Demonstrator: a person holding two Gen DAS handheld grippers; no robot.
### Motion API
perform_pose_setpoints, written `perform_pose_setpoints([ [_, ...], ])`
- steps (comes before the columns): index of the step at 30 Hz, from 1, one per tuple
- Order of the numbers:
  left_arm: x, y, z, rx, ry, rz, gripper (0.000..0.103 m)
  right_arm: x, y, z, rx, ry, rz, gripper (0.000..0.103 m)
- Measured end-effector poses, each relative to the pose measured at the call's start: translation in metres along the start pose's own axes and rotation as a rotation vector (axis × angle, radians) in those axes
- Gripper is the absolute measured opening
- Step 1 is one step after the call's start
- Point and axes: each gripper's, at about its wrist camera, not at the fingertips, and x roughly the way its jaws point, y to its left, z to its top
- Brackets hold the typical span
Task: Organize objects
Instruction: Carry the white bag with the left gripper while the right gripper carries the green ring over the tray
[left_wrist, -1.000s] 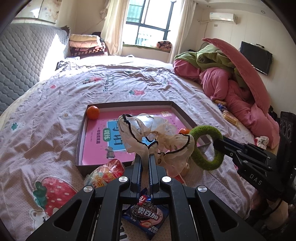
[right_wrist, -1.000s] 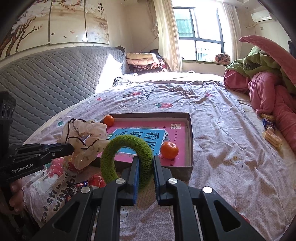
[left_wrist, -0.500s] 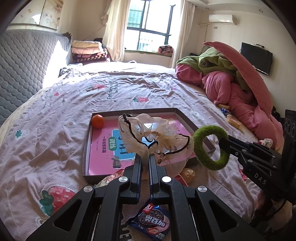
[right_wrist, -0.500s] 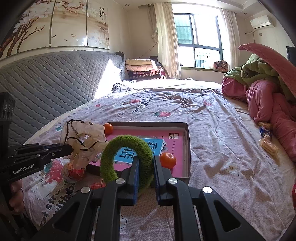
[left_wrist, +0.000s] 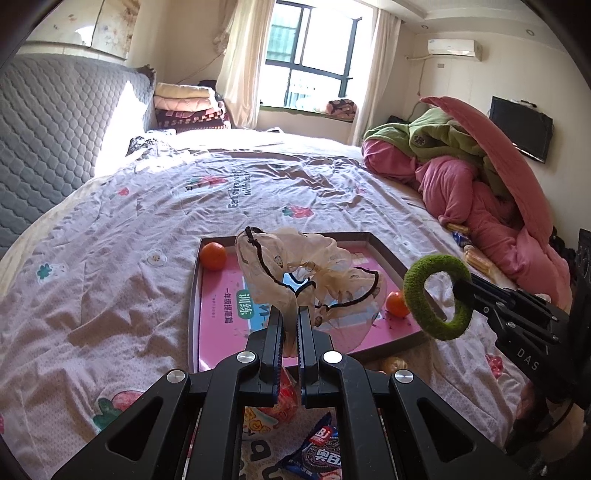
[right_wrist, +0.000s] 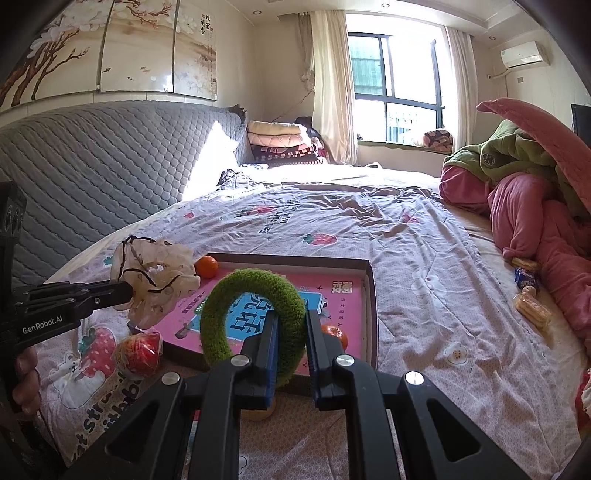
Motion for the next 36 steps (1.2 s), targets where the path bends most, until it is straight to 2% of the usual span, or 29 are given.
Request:
perform_pose_setpoints([
  [6,-0.001,0.004,0.011,-0.001,-0.027,0.004,0.006,-0.001,0.003,0.011,-0.031,-0.030,-0.031,0.015],
  [20,0.004,0.007,0.030,0.003,-0.060,0.001,0.006,0.006,0.005,0.025,-0.039,-0.060,-0.039,0.015],
  [36,0.021,0.015,0.038,-0.011,-0.057,0.007,0.006,0.025,0.010,0.042,-0.057,-0.076,-0.039,0.015],
])
